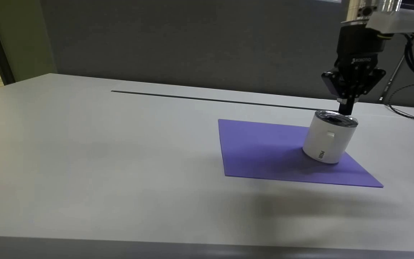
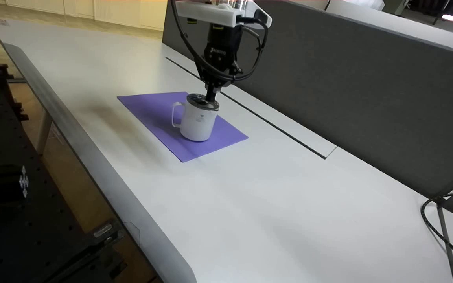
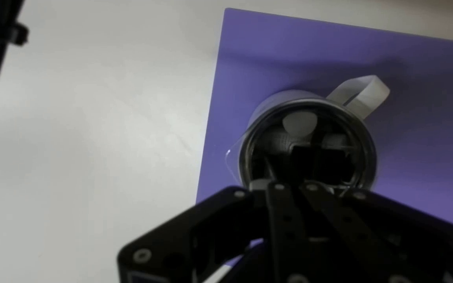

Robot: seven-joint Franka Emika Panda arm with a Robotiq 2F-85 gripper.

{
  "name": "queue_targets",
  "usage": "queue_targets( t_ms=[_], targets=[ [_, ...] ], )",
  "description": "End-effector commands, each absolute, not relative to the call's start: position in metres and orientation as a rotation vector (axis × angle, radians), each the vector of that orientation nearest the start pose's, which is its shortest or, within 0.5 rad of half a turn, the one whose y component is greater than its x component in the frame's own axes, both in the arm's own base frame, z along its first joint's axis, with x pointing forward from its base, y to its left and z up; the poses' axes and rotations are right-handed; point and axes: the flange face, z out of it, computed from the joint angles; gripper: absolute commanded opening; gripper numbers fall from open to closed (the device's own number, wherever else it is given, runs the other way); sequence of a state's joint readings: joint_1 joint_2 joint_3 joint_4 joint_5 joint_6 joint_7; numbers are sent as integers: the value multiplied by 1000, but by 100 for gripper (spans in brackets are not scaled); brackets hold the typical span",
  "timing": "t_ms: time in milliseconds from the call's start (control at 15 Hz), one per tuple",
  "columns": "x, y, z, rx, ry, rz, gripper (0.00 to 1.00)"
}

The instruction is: Close the sliding lid on the travel mug

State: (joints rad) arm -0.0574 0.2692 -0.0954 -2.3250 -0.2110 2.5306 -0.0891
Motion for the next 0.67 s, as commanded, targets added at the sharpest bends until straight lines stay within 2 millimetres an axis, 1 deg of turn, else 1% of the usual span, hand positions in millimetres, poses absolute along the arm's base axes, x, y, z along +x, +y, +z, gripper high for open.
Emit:
queue_targets(
  t_ms=[0, 333, 600],
  targets=[
    [502, -73, 217, -3246, -201, 70, 0],
    [496, -65, 210, -3227, -221, 38, 0],
    [495, -67, 210, -3216, -212, 30, 0]
  ],
)
